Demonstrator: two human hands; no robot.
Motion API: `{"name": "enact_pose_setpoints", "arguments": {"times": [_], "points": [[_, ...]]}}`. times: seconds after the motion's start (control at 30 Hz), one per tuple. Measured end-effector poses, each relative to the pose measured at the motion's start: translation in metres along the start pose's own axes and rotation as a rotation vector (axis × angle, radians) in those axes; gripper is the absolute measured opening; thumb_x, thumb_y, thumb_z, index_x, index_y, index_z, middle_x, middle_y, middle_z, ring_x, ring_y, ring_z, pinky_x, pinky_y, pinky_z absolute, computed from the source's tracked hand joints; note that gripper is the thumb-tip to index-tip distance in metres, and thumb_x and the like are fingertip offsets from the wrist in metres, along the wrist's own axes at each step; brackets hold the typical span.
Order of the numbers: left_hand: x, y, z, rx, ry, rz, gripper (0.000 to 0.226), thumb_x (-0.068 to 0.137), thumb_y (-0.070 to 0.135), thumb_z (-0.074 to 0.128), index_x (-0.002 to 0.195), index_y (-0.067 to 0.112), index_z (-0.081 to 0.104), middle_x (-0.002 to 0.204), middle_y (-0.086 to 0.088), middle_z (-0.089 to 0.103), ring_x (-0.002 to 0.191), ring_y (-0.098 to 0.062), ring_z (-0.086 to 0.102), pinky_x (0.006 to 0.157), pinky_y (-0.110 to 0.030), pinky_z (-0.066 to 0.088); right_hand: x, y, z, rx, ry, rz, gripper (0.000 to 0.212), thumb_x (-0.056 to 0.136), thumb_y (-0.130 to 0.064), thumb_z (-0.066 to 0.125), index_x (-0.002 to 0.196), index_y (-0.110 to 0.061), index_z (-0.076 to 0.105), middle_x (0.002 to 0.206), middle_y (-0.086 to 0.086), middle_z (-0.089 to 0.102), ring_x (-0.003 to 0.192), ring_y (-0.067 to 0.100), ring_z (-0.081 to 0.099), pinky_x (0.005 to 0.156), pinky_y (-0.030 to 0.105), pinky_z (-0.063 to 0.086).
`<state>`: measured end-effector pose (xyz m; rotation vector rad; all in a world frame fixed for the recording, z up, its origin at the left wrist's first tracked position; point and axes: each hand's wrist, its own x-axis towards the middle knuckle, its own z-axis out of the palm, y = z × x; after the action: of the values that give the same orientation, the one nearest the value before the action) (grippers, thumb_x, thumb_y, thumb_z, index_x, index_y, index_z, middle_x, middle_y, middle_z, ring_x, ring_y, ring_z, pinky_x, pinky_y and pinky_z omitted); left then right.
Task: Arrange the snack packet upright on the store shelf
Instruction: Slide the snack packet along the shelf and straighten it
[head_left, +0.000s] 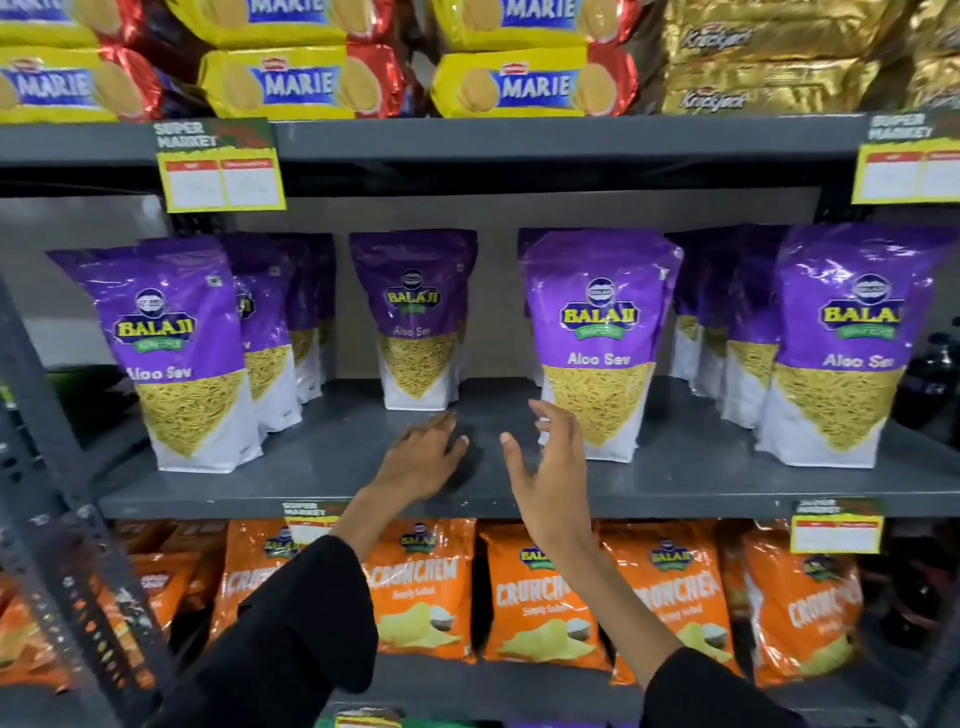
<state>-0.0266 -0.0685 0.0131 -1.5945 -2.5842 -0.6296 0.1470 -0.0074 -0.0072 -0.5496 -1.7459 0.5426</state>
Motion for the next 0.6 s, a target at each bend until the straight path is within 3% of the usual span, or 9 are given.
{"name": "enact_pose_setpoints", "arguments": {"times": [0.1,0.2,0.37,0.6], "points": [[-0.004,-0.046,-0.013,-0.004,0.013,-0.003,0.054,0.104,0.045,0.034,0.152,0.020,0.037,0.161,-0.007,0.036,0.145,-0.034,0.037,0.119,-0.048,0.027,0.016,-0.013,0.040,0.053,-0.080,0.080,0.047,0.093,-0.034,0.066,0.134,-0.024,0.047,0.131,-0.003,0.054,0.116,0.016,0.055,0.095,0.035,0.052],[0.000,-0.093,-0.022,0.035,0.013,0.029,0.051,0.104,0.043,0.032,0.149,0.019,0.039,0.161,-0.007,0.035,0.147,-0.030,0.034,0.121,-0.045,0.019,0.038,-0.022,0.085,0.067,-0.156,0.230,0.063,0.088,-0.031,0.074,0.140,-0.013,0.044,0.138,0.010,0.051,0.126,0.028,0.052,0.104,0.039,0.047],[0.014,-0.149,-0.031,0.063,-0.030,0.023,0.051,0.105,0.042,0.031,0.149,0.018,0.038,0.165,-0.007,0.030,0.154,-0.027,0.023,0.123,-0.047,0.016,0.072,-0.034,0.149,-0.012,-0.200,0.414,0.099,0.078,-0.032,0.082,0.151,-0.001,0.025,0.149,0.026,0.036,0.138,0.044,0.037,0.110,0.047,0.034],[0.017,-0.166,-0.038,0.101,-0.155,0.020,0.062,0.107,0.044,0.021,0.161,0.015,0.013,0.170,-0.004,0.008,0.157,-0.021,0.005,0.125,-0.044,0.001,0.104,-0.036,0.206,-0.150,-0.210,0.485,0.135,0.069,-0.041,0.089,0.157,0.000,-0.007,0.159,0.029,0.014,0.147,0.049,0.018,0.115,0.061,0.028]]}}
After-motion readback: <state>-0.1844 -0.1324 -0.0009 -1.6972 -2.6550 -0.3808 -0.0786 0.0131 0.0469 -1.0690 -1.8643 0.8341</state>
